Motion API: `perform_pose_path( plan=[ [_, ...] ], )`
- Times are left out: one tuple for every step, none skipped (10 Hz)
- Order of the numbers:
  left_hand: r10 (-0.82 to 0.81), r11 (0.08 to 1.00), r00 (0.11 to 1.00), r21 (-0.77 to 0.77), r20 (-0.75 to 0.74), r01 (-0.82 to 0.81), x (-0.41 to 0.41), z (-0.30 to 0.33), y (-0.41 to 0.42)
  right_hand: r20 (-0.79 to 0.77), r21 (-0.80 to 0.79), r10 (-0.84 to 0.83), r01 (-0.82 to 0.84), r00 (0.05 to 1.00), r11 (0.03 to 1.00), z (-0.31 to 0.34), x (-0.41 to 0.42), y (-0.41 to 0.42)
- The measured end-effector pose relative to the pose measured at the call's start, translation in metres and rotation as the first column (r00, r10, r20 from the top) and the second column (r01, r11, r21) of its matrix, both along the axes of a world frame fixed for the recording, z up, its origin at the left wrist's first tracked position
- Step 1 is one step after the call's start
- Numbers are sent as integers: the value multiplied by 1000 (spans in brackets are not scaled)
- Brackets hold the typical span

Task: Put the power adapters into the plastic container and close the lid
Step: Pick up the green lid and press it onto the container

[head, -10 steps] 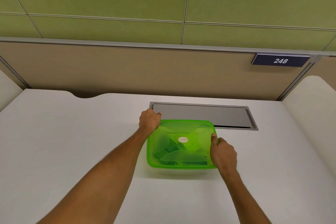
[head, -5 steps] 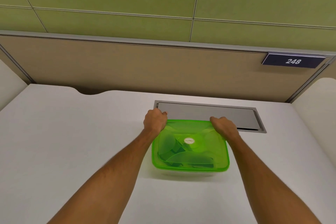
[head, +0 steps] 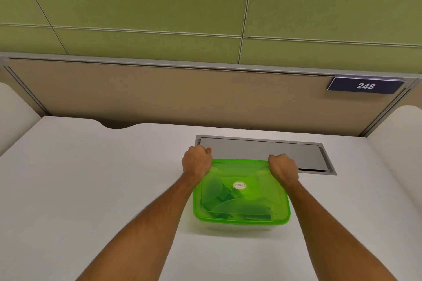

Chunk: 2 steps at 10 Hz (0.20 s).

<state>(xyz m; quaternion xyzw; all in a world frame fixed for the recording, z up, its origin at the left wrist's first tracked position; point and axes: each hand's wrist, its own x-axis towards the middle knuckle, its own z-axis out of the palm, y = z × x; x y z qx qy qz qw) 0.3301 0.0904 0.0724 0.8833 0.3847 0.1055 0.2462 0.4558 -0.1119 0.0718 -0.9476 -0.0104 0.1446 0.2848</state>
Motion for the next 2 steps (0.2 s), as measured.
perform_pose_path(
  plan=[
    [-26, 1000, 999, -6, -22, 26, -5, 6, -1, 1, -25, -30, 30, 1000, 999, 4, -6, -3],
    [-33, 999, 999, -40, 27, 34, -8, 13, 4, -9, -15, -56, 56, 998, 998, 11, -8, -5]
  ],
)
